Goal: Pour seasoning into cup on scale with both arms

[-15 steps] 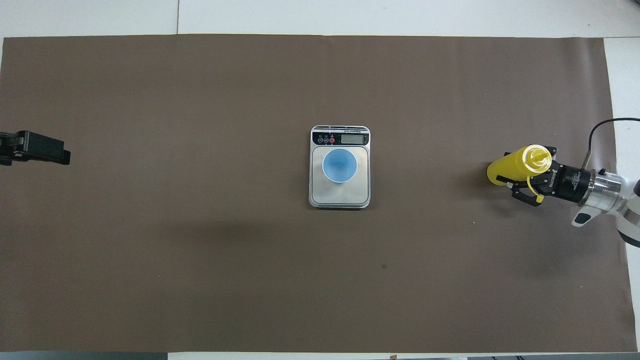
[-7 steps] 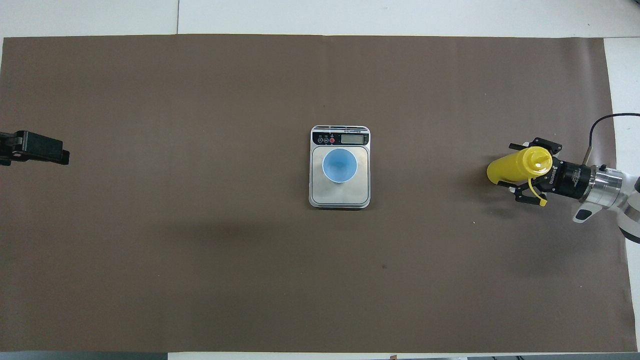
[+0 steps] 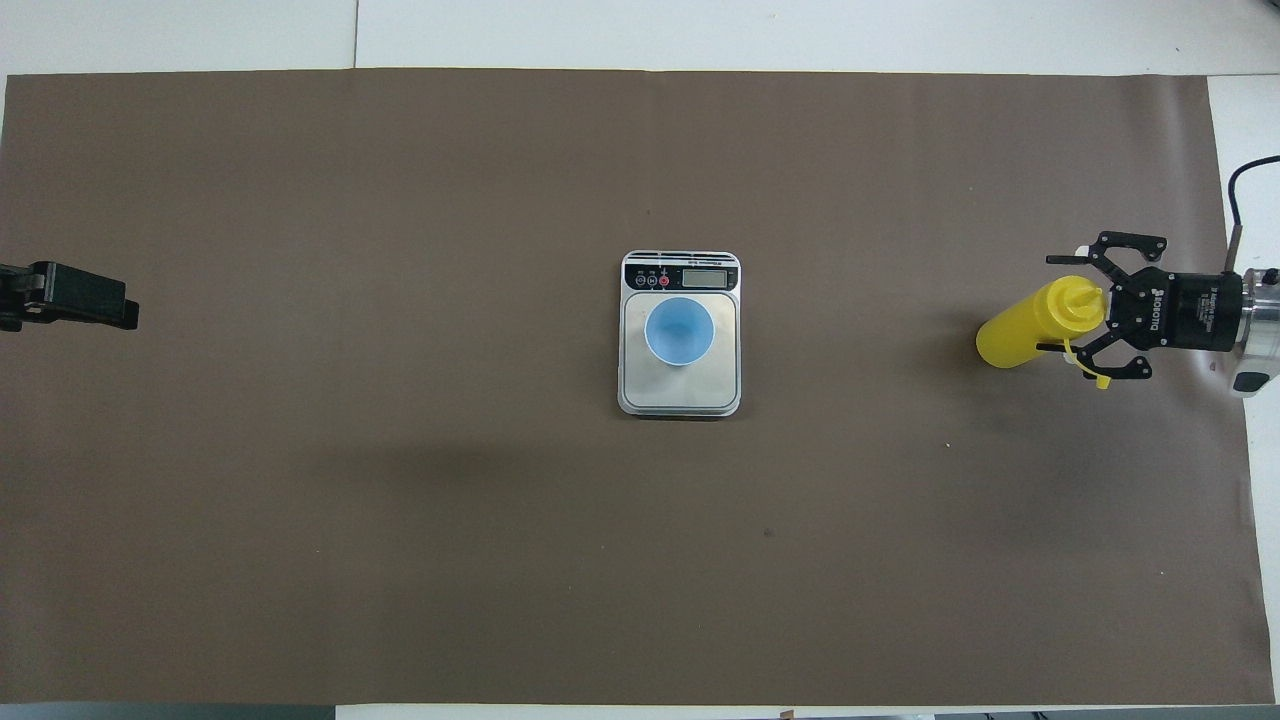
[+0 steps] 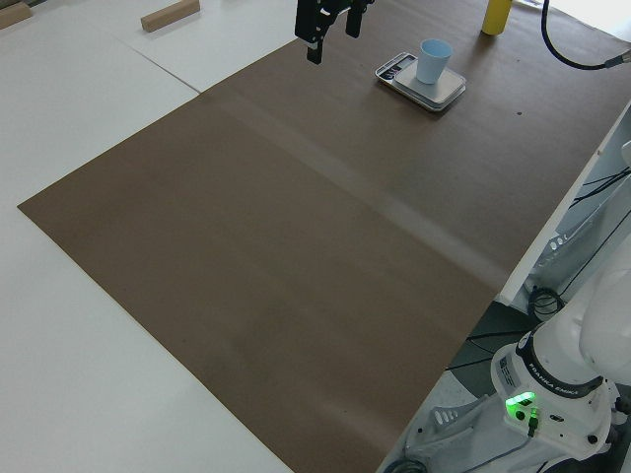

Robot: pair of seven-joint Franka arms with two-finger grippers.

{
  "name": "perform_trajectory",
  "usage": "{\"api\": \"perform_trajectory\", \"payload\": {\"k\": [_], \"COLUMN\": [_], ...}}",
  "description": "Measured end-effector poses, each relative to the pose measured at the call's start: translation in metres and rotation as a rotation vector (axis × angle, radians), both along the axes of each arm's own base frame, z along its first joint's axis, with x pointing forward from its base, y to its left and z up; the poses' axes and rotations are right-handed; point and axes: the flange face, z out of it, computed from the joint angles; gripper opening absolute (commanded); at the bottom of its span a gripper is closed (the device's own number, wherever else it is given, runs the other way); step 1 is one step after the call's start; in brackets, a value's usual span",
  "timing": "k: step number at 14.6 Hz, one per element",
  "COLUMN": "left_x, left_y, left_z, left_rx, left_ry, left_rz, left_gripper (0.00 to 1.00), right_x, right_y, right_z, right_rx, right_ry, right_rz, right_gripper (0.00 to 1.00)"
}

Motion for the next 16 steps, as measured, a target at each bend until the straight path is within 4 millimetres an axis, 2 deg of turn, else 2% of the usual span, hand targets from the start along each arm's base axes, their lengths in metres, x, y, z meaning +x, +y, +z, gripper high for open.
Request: {"api": "perform_trajectory", "payload": {"k": [2, 4, 5, 7, 9, 11, 13, 16], "left_x": [0.0, 0.0, 0.0, 0.0, 0.0, 0.0, 0.0, 0.0], "left_y": [0.0, 0.0, 0.0, 0.0, 0.0, 0.0, 0.001, 0.002], "left_z": [0.0, 0.0, 0.0, 0.0, 0.0, 0.0, 0.0, 0.0], "left_rx": [0.0, 0.0, 0.0, 0.0, 0.0, 0.0, 0.0, 0.0], "left_ry": [0.0, 0.0, 0.0, 0.001, 0.001, 0.001, 0.001, 0.001], "left_rz": [0.0, 0.0, 0.0, 0.0, 0.0, 0.001, 0.002, 0.004], "left_gripper": [1.0, 1.0, 1.0, 1.0, 1.0, 1.0, 1.0, 1.0], "right_x": [-0.007, -0.018, -0.023, -0.026, -0.023, -0.018, -0.014, -0.016], "right_y": [-0.003, -0.015, -0.022, -0.028, -0.026, -0.016, 0.003, 0.052], "right_z": [0.015, 0.026, 0.039, 0.078, 0.123, 0.162, 0.194, 0.236], "right_rx": [0.003, -0.015, -0.036, -0.091, -0.151, -0.196, -0.285, -0.425], "right_ry": [0.005, 0.017, 0.015, 0.004, 0.016, 0.009, -0.018, -0.061], "right_rz": [0.025, 0.063, 0.09, 0.142, 0.161, 0.173, 0.225, 0.332], "right_gripper": [1.0, 1.0, 1.0, 1.0, 1.0, 1.0, 1.0, 1.0]}}
